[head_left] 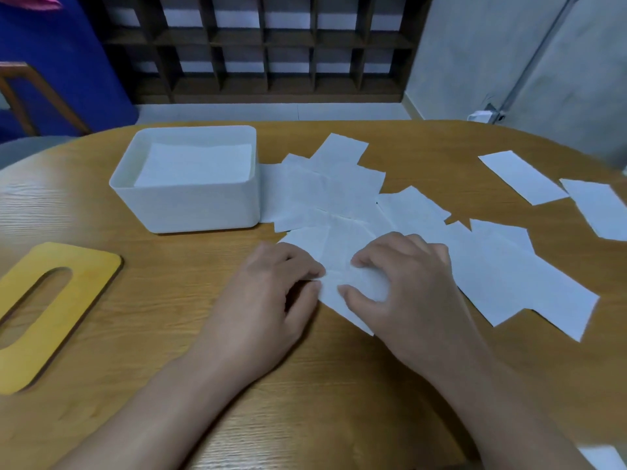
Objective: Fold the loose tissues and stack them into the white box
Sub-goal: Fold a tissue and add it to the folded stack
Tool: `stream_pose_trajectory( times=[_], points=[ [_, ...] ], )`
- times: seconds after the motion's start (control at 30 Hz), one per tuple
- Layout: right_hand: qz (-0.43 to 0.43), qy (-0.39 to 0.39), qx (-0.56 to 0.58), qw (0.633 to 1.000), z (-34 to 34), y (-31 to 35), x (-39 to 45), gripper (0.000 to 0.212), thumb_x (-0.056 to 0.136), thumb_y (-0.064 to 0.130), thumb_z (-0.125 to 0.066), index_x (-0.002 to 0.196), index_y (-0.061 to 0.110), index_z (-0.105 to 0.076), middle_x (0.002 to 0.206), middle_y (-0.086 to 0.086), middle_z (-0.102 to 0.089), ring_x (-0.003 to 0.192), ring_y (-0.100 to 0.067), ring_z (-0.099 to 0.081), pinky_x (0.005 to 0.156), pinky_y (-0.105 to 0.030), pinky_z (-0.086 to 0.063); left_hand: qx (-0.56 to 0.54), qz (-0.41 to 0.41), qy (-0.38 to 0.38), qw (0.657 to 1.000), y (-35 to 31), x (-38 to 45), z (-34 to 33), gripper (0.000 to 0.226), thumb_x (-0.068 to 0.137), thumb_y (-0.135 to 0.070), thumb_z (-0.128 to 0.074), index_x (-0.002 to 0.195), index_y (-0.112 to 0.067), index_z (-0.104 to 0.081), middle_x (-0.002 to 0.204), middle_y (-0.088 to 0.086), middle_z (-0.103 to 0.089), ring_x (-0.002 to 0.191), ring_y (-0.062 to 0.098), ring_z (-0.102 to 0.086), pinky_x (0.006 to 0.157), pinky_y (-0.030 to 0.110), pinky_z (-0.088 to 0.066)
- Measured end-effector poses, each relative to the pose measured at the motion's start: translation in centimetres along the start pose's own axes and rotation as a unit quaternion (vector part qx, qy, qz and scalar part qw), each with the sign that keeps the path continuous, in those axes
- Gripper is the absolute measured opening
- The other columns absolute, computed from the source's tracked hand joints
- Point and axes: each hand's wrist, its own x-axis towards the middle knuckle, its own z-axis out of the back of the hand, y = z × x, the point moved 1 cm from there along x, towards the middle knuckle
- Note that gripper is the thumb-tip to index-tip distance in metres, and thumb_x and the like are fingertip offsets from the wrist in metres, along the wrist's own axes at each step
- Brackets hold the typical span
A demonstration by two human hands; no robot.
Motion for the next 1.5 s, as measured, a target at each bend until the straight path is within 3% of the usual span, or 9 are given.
stream_pose_trajectory(
  times=[0.37, 0.5, 0.63, 0.8, 0.9, 1.1, 1.23, 1.37, 1.5],
  points=[
    [-0.005, -0.060, 0.068, 0.996, 0.2, 0.0, -0.2, 0.009, 0.099, 0.030, -0.079, 0.092, 0.034, -0.078, 0.098, 0.024, -0.072, 0.099, -0.004, -0.066, 0.100, -0.037, -0.043, 0.010, -0.023, -0.009, 1.000, 0.3, -0.6, 0.1, 0.020, 0.104, -0.026, -0.073, 0.123, -0.029, -0.077, 0.119, -0.020, -0.068, 0.117, 0.009, -0.059, 0.100, 0.034, -0.050],
    [-0.011, -0.053, 0.210, 0.976, 1.0, 1.6, -0.8, 0.013, 0.097, 0.022, -0.082, 0.087, 0.030, -0.079, 0.093, 0.018, -0.076, 0.100, -0.010, -0.072, 0.090, -0.029, -0.051, -0.057, 0.003, -0.059, 0.997, 0.1, -0.3, 1.1, 0.055, 0.098, -0.022, -0.080, 0.150, -0.030, -0.062, 0.139, -0.020, -0.058, 0.135, 0.008, -0.053, 0.112, 0.028, -0.045],
    [0.008, 0.027, 0.367, 0.930, 1.7, 2.9, -0.9, 0.011, 0.099, 0.013, -0.079, 0.093, 0.022, -0.083, 0.097, 0.004, -0.081, 0.099, -0.023, -0.074, 0.087, -0.030, -0.057, -0.119, -0.021, -0.031, 0.992, 0.1, -0.2, 2.3, 0.031, 0.099, -0.020, -0.076, 0.126, -0.034, -0.073, 0.154, -0.019, -0.057, 0.158, 0.021, -0.039, 0.126, 0.054, -0.033],
    [-0.099, 0.018, 0.500, 0.860, 1.5, 2.8, -0.2, 0.011, 0.101, 0.012, -0.073, 0.095, 0.014, -0.083, 0.089, -0.013, -0.079, 0.081, -0.030, -0.072, 0.073, -0.028, -0.056, -0.170, -0.012, -0.022, 0.985, 0.9, -0.9, 2.6, 0.009, 0.109, -0.025, -0.071, 0.102, -0.026, -0.077, 0.104, -0.009, -0.076, 0.114, 0.019, -0.068, 0.103, 0.047, -0.048],
    [-0.129, 0.012, 0.523, 0.842, 1.1, 3.0, 0.3, 0.010, 0.103, 0.009, -0.072, 0.108, 0.014, -0.078, 0.083, -0.004, -0.077, 0.077, -0.013, -0.069, 0.070, -0.024, -0.054, -0.226, 0.019, -0.015, 0.974, 0.9, -1.1, 3.4, 0.013, 0.108, -0.023, -0.068, 0.099, -0.023, -0.077, 0.090, -0.005, -0.073, 0.086, 0.010, -0.067, 0.079, 0.036, -0.051],
    [-0.059, 0.013, 0.464, 0.884, 0.3, 4.6, 0.4, 0.014, 0.102, 0.024, -0.079, 0.115, 0.026, -0.076, 0.088, 0.007, -0.077, 0.078, -0.013, -0.075, 0.070, -0.032, -0.060, -0.261, 0.103, 0.000, 0.960, 1.8, -1.7, 5.9, 0.011, 0.101, -0.031, -0.076, 0.104, -0.023, -0.082, 0.101, -0.006, -0.082, 0.092, 0.012, -0.074, 0.079, 0.031, -0.056],
    [-0.035, 0.013, 0.353, 0.935, -1.6, 5.1, 0.2, 0.004, 0.100, 0.028, -0.081, 0.099, 0.031, -0.079, 0.057, 0.009, -0.041, 0.053, -0.011, -0.039, 0.053, -0.026, -0.039, -0.233, 0.156, 0.037, 0.959, 3.2, -2.3, 7.4, 0.020, 0.097, -0.040, -0.077, 0.094, -0.021, -0.083, 0.088, -0.003, -0.082, 0.085, 0.022, -0.077, 0.071, 0.039, -0.057],
    [0.003, 0.025, 0.280, 0.960, -2.9, 5.9, -0.3, 0.006, 0.098, 0.029, -0.083, 0.100, 0.031, -0.077, 0.057, -0.001, -0.053, 0.054, -0.019, -0.052, 0.058, -0.020, -0.046, -0.195, 0.186, 0.059, 0.961, 4.4, -3.3, 8.0, 0.021, 0.098, -0.041, -0.078, 0.088, -0.023, -0.082, 0.084, -0.003, -0.081, 0.080, 0.025, -0.076, 0.071, 0.045, -0.059],
    [0.049, 0.023, 0.168, 0.984, -3.9, 6.2, -0.3, 0.013, 0.097, 0.030, -0.082, 0.109, 0.029, -0.076, 0.066, 0.014, -0.054, 0.069, -0.015, -0.060, 0.067, -0.021, -0.049, -0.116, 0.164, 0.048, 0.979, 5.2, -3.9, 8.0, 0.017, 0.098, -0.038, -0.080, 0.084, -0.028, -0.079, 0.083, -0.013, -0.078, 0.072, 0.011, -0.069, 0.069, 0.044, -0.057]
  ],
)
